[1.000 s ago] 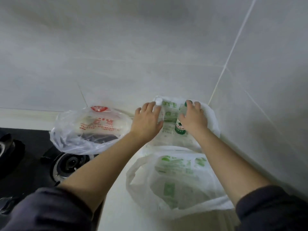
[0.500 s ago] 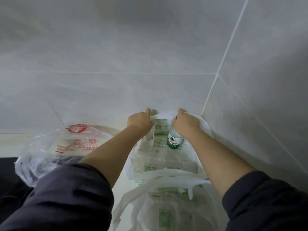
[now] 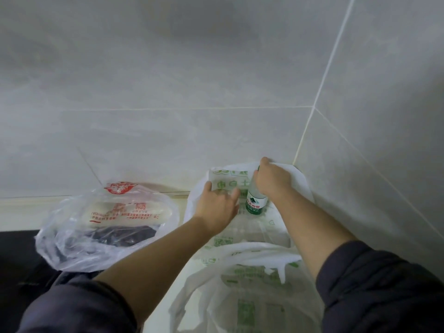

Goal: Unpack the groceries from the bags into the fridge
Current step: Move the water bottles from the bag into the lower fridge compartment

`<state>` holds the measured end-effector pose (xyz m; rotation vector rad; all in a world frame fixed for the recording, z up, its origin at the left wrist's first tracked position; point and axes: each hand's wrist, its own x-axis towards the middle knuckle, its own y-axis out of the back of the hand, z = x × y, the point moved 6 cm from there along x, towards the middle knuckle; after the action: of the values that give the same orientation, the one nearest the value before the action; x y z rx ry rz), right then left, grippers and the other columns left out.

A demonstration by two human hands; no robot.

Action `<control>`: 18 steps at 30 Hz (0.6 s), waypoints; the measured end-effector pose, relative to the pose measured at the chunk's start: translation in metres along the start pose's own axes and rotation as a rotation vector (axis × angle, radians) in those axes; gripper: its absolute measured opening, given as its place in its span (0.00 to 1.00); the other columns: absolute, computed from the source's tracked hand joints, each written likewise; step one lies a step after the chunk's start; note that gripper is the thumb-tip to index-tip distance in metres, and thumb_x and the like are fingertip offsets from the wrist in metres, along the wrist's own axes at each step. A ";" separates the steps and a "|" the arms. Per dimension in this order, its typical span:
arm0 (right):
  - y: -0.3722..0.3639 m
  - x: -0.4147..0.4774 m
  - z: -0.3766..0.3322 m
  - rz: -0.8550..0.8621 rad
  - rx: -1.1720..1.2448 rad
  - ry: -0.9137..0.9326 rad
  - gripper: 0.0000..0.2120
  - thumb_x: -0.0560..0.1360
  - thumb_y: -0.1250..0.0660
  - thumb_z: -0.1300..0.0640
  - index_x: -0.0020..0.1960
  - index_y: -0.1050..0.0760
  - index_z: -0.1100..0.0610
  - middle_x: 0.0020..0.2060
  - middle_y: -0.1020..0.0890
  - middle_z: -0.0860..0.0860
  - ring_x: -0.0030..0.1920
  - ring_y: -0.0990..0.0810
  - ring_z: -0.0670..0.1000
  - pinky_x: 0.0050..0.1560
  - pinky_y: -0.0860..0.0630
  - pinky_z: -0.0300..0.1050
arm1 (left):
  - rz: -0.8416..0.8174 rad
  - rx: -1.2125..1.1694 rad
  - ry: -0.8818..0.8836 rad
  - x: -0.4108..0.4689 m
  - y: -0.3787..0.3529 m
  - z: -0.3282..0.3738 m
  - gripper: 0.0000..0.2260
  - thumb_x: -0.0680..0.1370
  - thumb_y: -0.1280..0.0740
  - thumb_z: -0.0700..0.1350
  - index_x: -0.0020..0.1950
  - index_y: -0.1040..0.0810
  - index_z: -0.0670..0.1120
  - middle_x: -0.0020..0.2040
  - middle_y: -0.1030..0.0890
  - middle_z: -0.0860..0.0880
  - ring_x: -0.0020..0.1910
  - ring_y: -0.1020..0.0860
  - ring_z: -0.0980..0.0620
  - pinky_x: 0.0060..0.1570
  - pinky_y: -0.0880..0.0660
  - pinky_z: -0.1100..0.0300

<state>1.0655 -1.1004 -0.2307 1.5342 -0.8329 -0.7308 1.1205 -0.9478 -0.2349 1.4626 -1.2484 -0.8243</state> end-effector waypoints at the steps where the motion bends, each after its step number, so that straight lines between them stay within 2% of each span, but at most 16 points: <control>1: -0.001 0.001 0.000 0.002 -0.002 0.005 0.16 0.82 0.48 0.56 0.68 0.39 0.62 0.54 0.19 0.58 0.52 0.20 0.59 0.38 0.34 0.45 | 0.011 0.000 0.043 -0.002 0.003 -0.005 0.16 0.83 0.51 0.53 0.63 0.36 0.45 0.45 0.18 0.48 0.38 0.23 0.46 0.52 0.38 0.51; 4: -0.004 0.002 -0.001 -0.004 0.049 0.008 0.14 0.81 0.47 0.59 0.65 0.35 0.61 0.54 0.21 0.59 0.52 0.21 0.61 0.40 0.33 0.46 | 0.065 -0.082 0.218 -0.005 0.021 -0.025 0.15 0.82 0.50 0.55 0.57 0.35 0.45 0.38 0.19 0.49 0.31 0.27 0.46 0.47 0.41 0.52; 6: -0.002 -0.002 -0.002 -0.009 0.088 -0.002 0.13 0.81 0.47 0.59 0.63 0.34 0.61 0.54 0.21 0.60 0.53 0.22 0.61 0.44 0.33 0.48 | 0.099 -0.236 0.297 -0.007 0.042 -0.038 0.14 0.81 0.47 0.55 0.56 0.35 0.45 0.38 0.20 0.48 0.34 0.24 0.45 0.46 0.40 0.53; 8: 0.000 -0.004 -0.003 -0.034 0.034 -0.010 0.16 0.80 0.45 0.61 0.67 0.37 0.61 0.56 0.22 0.58 0.53 0.21 0.60 0.40 0.34 0.47 | 0.163 -0.397 0.365 -0.018 0.068 -0.051 0.13 0.80 0.44 0.55 0.54 0.33 0.45 0.37 0.23 0.48 0.37 0.24 0.44 0.45 0.37 0.54; 11: 0.002 -0.008 -0.001 -0.043 0.026 -0.009 0.19 0.78 0.45 0.64 0.69 0.37 0.62 0.58 0.25 0.56 0.45 0.25 0.57 0.34 0.37 0.45 | 0.245 -0.643 0.468 -0.048 0.098 -0.070 0.13 0.77 0.39 0.53 0.51 0.30 0.44 0.38 0.23 0.48 0.39 0.24 0.43 0.40 0.33 0.55; 14: 0.005 -0.015 0.003 -0.015 0.213 -0.032 0.13 0.81 0.44 0.55 0.61 0.34 0.63 0.46 0.23 0.58 0.43 0.26 0.58 0.40 0.33 0.47 | 0.360 -0.880 0.534 -0.082 0.122 -0.083 0.11 0.72 0.34 0.52 0.45 0.28 0.46 0.35 0.22 0.48 0.37 0.23 0.46 0.34 0.29 0.55; 18: 0.027 -0.033 0.005 0.029 0.403 -0.083 0.15 0.76 0.36 0.50 0.54 0.31 0.61 0.46 0.22 0.59 0.46 0.24 0.60 0.41 0.28 0.48 | 0.488 -1.020 0.576 -0.117 0.150 -0.096 0.09 0.68 0.30 0.49 0.39 0.27 0.46 0.32 0.21 0.47 0.35 0.23 0.47 0.33 0.26 0.52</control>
<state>1.0406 -1.0775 -0.2045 1.8522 -1.1119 -0.6338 1.1398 -0.8051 -0.0780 0.4598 -0.5295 -0.5032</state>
